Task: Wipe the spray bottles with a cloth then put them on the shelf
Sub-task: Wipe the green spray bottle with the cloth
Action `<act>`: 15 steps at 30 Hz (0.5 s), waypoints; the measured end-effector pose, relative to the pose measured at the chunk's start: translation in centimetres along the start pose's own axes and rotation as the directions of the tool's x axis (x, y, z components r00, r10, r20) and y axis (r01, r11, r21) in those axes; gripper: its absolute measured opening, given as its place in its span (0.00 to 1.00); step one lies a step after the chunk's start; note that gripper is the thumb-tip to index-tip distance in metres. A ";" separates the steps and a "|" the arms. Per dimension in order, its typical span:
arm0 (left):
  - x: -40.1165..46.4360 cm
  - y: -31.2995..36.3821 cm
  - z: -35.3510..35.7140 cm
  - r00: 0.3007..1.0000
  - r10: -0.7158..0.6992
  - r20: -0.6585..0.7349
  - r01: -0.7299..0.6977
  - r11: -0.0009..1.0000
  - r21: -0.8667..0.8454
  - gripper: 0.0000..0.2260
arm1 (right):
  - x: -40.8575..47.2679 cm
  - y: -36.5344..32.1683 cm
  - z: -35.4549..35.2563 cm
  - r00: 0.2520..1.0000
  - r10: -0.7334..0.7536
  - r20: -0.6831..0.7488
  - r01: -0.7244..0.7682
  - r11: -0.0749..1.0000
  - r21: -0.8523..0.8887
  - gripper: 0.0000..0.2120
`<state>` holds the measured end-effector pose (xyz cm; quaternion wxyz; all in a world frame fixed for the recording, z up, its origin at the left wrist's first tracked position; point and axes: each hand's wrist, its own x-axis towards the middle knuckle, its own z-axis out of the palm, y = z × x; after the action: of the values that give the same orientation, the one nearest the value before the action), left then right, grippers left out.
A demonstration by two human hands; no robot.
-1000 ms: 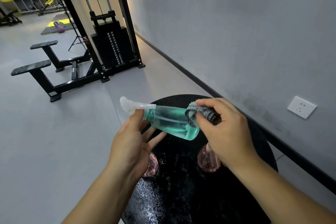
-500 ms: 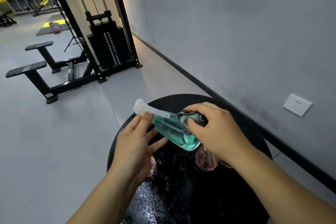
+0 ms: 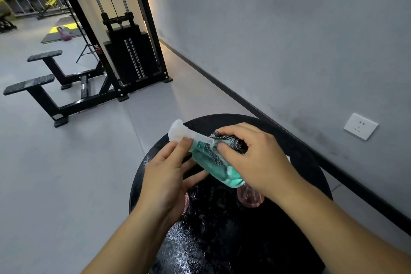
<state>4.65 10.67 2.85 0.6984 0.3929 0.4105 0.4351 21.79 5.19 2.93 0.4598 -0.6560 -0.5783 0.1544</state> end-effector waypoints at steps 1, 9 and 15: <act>-0.1 0.0 0.1 1.000 -0.003 0.007 0.003 1.000 -0.001 0.09 | 0.0 -0.3 0.1 1.000 -0.021 0.002 0.021 1.000 0.010 0.12; -0.2 0.3 0.1 0.999 0.035 0.041 -0.037 0.999 0.036 0.11 | 0.0 0.7 -0.7 0.996 0.087 0.010 -0.087 0.996 -0.025 0.12; -0.1 0.4 -0.1 0.999 0.032 0.043 -0.033 0.999 0.019 0.10 | -0.4 -0.3 -0.6 0.999 0.030 0.017 -0.031 0.999 0.027 0.09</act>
<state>4.41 10.73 3.21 0.6960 0.4154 0.3934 0.4339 21.88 4.56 3.38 0.4613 -0.6571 -0.5700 0.1745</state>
